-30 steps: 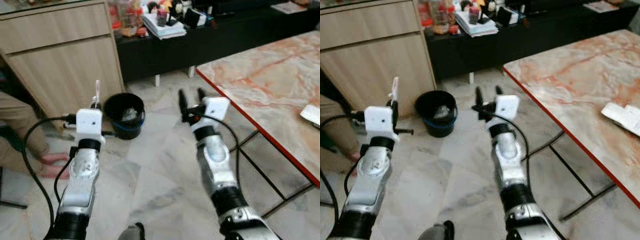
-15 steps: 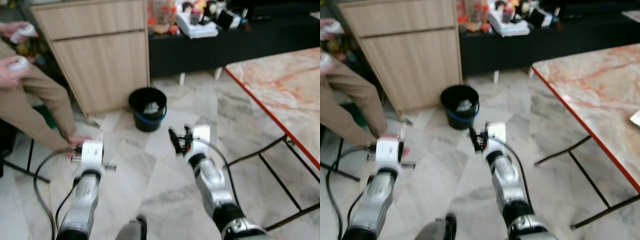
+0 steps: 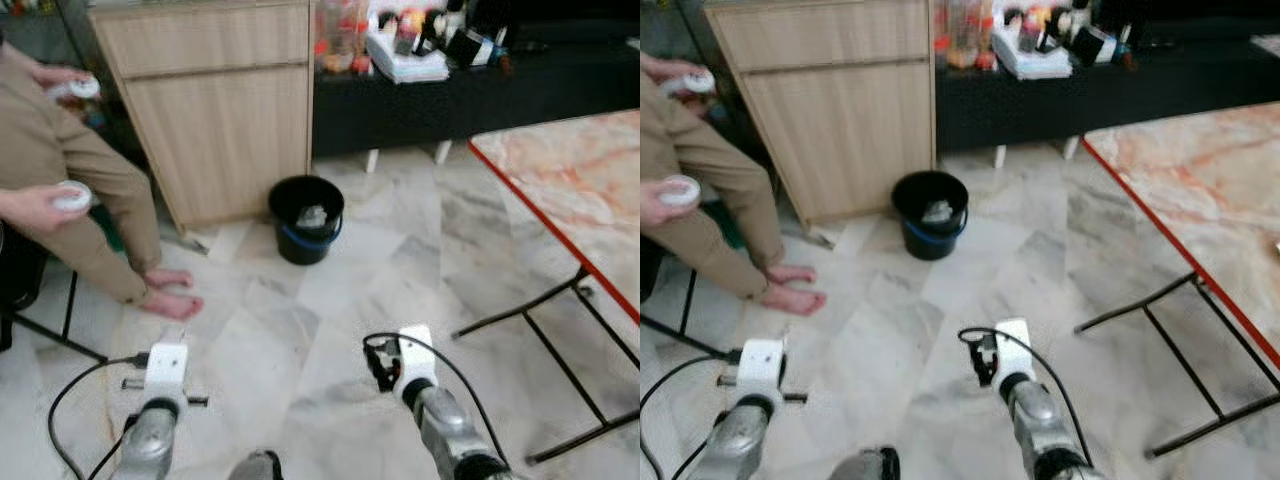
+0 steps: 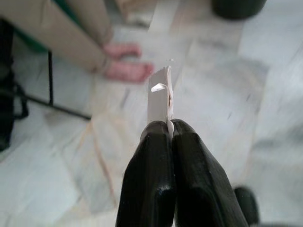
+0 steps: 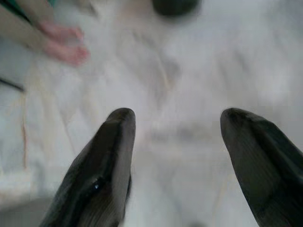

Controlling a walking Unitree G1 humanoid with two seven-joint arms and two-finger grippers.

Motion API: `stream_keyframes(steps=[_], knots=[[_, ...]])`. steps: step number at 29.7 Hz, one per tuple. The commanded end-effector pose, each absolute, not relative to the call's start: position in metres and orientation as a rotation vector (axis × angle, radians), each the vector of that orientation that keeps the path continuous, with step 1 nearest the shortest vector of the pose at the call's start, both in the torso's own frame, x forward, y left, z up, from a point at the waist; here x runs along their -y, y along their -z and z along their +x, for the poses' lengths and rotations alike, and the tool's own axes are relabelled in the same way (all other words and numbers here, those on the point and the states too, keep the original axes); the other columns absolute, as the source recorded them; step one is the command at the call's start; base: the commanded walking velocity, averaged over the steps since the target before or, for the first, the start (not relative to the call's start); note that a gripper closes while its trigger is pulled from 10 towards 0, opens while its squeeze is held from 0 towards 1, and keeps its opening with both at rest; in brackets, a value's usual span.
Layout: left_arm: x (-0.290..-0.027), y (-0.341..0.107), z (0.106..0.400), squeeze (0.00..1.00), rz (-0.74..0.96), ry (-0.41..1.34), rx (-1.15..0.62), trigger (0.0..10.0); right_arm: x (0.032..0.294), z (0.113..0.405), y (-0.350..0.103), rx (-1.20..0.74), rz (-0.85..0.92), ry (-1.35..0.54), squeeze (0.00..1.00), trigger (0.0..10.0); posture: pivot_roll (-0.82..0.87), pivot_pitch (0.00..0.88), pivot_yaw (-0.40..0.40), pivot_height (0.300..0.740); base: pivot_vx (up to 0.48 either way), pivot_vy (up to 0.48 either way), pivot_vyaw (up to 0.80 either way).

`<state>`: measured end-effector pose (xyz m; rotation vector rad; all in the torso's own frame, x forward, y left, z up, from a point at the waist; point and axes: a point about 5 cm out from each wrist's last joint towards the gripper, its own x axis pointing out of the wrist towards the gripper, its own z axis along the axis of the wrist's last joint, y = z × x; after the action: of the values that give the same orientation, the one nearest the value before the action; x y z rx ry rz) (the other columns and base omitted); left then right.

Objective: Picking trash to rubbish bin

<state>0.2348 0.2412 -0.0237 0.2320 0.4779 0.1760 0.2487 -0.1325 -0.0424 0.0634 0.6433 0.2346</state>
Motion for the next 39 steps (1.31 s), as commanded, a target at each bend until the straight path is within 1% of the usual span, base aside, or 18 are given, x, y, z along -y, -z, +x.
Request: stream_keyframes(steps=[1,3,4,5,6,7,12,14,16,20,23,29,37,39], knots=[[-0.241,0.037,0.220,0.00,0.220,-0.190,-0.547,10.0,0.144,0.236,0.053,-0.717,0.066,-0.181,0.00,10.0,0.09,0.181,-0.012,0.740,0.292,0.000,0.00],[-0.245,0.047,0.206,0.00,0.204,-0.221,-0.613,10.0,0.151,0.220,0.065,-0.789,0.067,-0.133,0.00,10.0,0.09,0.177,-0.008,0.740,0.289,0.000,0.00],[-0.245,0.047,0.206,0.00,0.204,-0.221,-0.613,10.0,0.151,0.220,0.065,-0.789,0.067,-0.133,0.00,10.0,0.09,0.177,-0.008,0.740,0.285,0.000,0.00],[-0.248,0.053,0.196,0.00,0.198,-0.241,-0.648,10.0,0.156,0.208,0.072,-0.836,0.063,-0.100,0.00,10.0,0.10,0.173,-0.006,0.740,0.285,0.000,0.00],[-0.250,0.055,0.191,0.00,0.195,-0.251,-0.662,10.0,0.158,0.203,0.075,-0.854,0.063,-0.085,0.00,10.0,0.10,0.173,-0.006,0.740,0.285,0.000,0.00],[-0.250,0.055,0.191,0.00,0.195,-0.251,-0.662,10.0,0.158,0.203,0.075,-0.854,0.063,-0.085,0.00,10.0,0.10,0.173,-0.006,0.740,0.285,0.000,0.00],[-0.261,0.067,0.164,0.00,0.186,-0.316,-0.748,10.0,0.161,0.187,0.083,-0.908,0.074,-0.045,0.00,10.0,0.11,0.165,-0.002,0.740,0.284,0.000,0.00],[-0.262,0.069,0.159,0.00,0.192,-0.315,-0.761,10.0,0.160,0.186,0.084,-0.911,0.078,-0.045,0.00,10.0,0.11,0.164,-0.001,0.740,0.283,0.000,-0.32],[-0.262,0.070,0.158,0.00,0.191,-0.313,-0.768,10.0,0.160,0.185,0.084,-0.913,0.075,-0.049,0.00,10.0,0.10,0.160,0.001,0.740,0.283,0.000,-0.69],[-0.259,0.070,0.159,0.00,0.191,-0.302,-0.774,10.0,0.159,0.186,0.084,-0.910,0.065,-0.066,0.00,10.0,0.10,0.158,0.000,0.740,0.283,0.000,0.00],[-0.254,0.068,0.168,0.00,0.186,-0.294,-0.747,10.0,0.158,0.193,0.080,-0.891,0.059,-0.067,0.00,10.0,0.11,0.166,-0.006,0.740,0.280,0.000,0.00],[-0.252,0.068,0.171,0.00,0.180,-0.290,-0.752,10.0,0.155,0.199,0.078,-0.878,0.059,-0.077,0.00,10.0,0.10,0.174,-0.004,0.740,0.284,0.000,0.00],[-0.253,0.070,0.166,0.00,0.178,-0.294,-0.770,10.0,0.155,0.197,0.079,-0.883,0.075,-0.065,0.00,10.0,0.11,0.172,-0.002,0.740,0.296,0.000,0.00],[-0.253,0.070,0.166,0.00,0.175,-0.299,-0.770,10.0,0.155,0.192,0.081,-0.898,0.070,-0.069,0.00,10.0,0.12,0.180,-0.003,0.740,0.304,0.000,-0.58]])
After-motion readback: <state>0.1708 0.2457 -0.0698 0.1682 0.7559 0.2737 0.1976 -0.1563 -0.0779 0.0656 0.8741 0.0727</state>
